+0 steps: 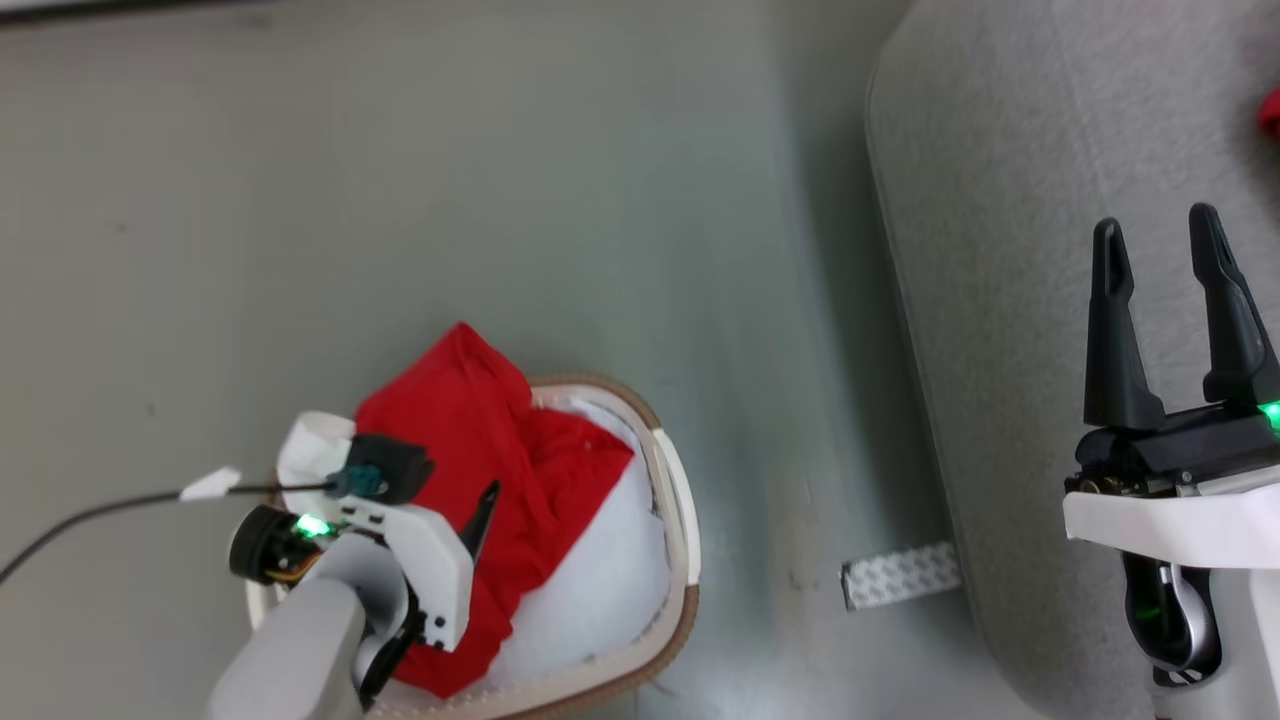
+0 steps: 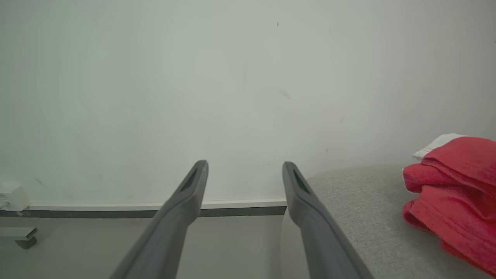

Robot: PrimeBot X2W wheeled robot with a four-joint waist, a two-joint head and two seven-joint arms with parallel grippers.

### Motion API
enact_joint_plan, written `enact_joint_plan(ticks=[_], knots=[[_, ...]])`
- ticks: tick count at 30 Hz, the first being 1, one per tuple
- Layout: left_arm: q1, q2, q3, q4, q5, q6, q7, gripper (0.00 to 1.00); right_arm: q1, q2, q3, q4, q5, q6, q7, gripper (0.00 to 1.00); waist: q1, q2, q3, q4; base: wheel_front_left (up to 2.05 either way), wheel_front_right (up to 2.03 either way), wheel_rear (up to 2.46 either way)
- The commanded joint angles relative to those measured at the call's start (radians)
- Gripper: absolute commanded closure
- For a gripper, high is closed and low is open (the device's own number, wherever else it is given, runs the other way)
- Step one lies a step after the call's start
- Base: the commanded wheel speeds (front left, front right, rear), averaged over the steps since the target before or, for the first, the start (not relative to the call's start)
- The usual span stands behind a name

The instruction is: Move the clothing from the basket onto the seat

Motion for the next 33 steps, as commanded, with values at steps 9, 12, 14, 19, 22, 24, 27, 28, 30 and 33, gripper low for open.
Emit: enact_joint_plan(ticks=[9, 12, 14, 19, 22, 24, 27, 28, 30, 33], knots=[[-0.177, 0.007, -0.121, 0.221, 0.002, -0.004, 0.01, 0.0, -0.06, 0.041, -0.005, -0.032, -0.003, -0.002, -0.003, 0.0, -0.0003, 0.0, 0.224, -0.059, 0.0, 0.0, 0.0], [-0.234, 0.012, -0.158, 0.293, 0.022, -0.004, 0.035, 0.0, -0.068, 0.046, -0.006, -0.034, -0.009, -0.002, -0.003, 0.0, -0.0003, 0.0, 0.27, -0.07, 0.0, 0.0, 0.0], [-0.27, 0.013, -0.179, 0.335, 0.031, -0.004, 0.053, 0.0, -0.07, 0.05, -0.004, -0.033, -0.012, -0.002, -0.003, 0.0, -0.0003, 0.0, 0.295, -0.08, 0.0, 0.0, 0.0], [-0.329, 0.012, -0.253, 0.423, 0.046, -0.004, 0.122, 0.0, -0.072, 0.06, 0.002, -0.031, -0.006, -0.002, -0.003, 0.0, -0.0003, 0.0, 0.341, -0.103, 0.0, 0.0, 0.0], [-0.348, 0.015, -0.274, 0.462, 0.029, -0.004, 0.155, 0.0, -0.076, 0.063, 0.009, -0.031, -0.002, -0.002, -0.003, 0.0, -0.0003, 0.0, 0.355, -0.115, 0.0, 0.0, 0.0], [-0.357, 0.014, -0.284, 0.474, 0.02, -0.005, 0.142, 0.0, -0.075, 0.065, 0.01, -0.031, 0.001, -0.002, -0.003, 0.0, -0.0003, 0.0, 0.358, -0.12, 0.0, 0.0, 0.0], [-0.361, 0.012, -0.296, 0.48, 0.003, -0.006, 0.109, 0.8, -0.075, 0.066, 0.003, -0.025, 0.003, -0.002, -0.003, 0.0, -0.0003, 0.0, 0.354, -0.12, 0.0, 0.0, 0.0], [-0.36, 0.009, -0.3, 0.482, -0.003, -0.006, 0.098, 1.0, -0.076, 0.067, -0.001, -0.023, 0.002, -0.002, -0.003, 0.0, -0.0003, 0.0, 0.348, -0.119, 0.0, 0.0, 0.0], [-0.353, 0.003, -0.305, 0.488, -0.01, -0.007, 0.08, 1.0, -0.079, 0.067, -0.005, -0.02, -0.002, -0.002, -0.003, 0.0, -0.0003, 0.0, 0.332, -0.114, 0.0, 0.0, 0.0], [-0.349, -0.002, -0.321, 0.49, -0.025, -0.006, 0.05, 1.0, -0.082, 0.067, -0.001, -0.013, 0.001, -0.002, -0.003, 0.0, -0.0003, 0.0, 0.297, -0.105, 0.0, 0.0, 0.0]])
